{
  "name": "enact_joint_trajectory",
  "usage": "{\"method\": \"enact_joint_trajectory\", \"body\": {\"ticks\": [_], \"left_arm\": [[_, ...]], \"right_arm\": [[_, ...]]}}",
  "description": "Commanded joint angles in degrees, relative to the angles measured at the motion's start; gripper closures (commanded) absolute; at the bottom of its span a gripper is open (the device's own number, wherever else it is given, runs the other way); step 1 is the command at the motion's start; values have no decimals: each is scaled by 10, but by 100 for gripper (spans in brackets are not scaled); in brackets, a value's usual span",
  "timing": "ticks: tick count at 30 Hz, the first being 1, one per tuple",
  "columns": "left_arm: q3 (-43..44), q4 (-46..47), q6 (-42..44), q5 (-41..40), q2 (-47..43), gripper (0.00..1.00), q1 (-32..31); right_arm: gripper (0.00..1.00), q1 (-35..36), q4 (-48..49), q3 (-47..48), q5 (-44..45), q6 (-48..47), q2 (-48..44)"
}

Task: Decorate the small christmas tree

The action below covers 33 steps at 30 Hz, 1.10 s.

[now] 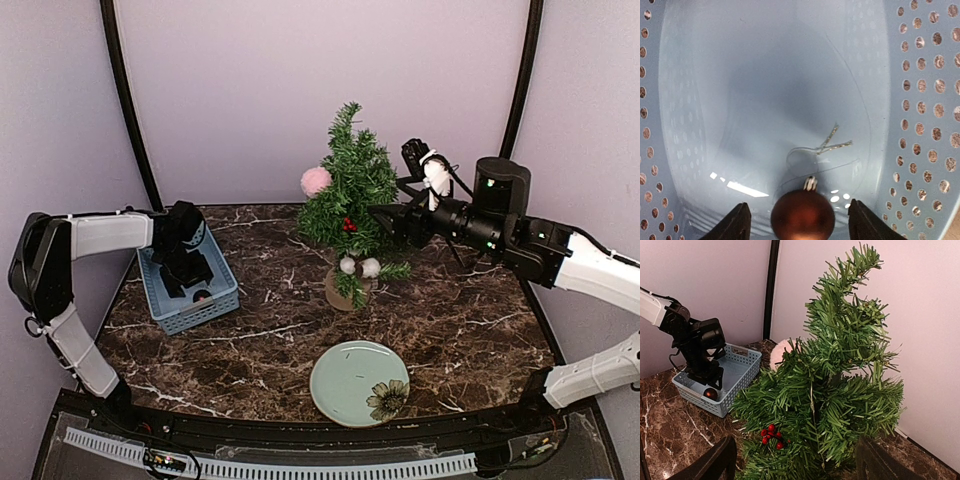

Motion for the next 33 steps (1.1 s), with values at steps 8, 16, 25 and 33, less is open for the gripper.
{"method": "enact_joint_trajectory", "body": {"ticks": [8,16,25,33], "left_arm": [[-5,6,98,37,-46,22,5],[-58,115,145,125,-53,20,5],[-100,166,273,104,-142,21,9],[-90,103,379,107,-149,28,21]], "right_arm": [[18,-4,13,13,-6,-1,8],[17,-4,9,19,-10,1,15],[17,-4,7,20,-11,1,16],[17,-4,4,20,-9,0,12]]}}
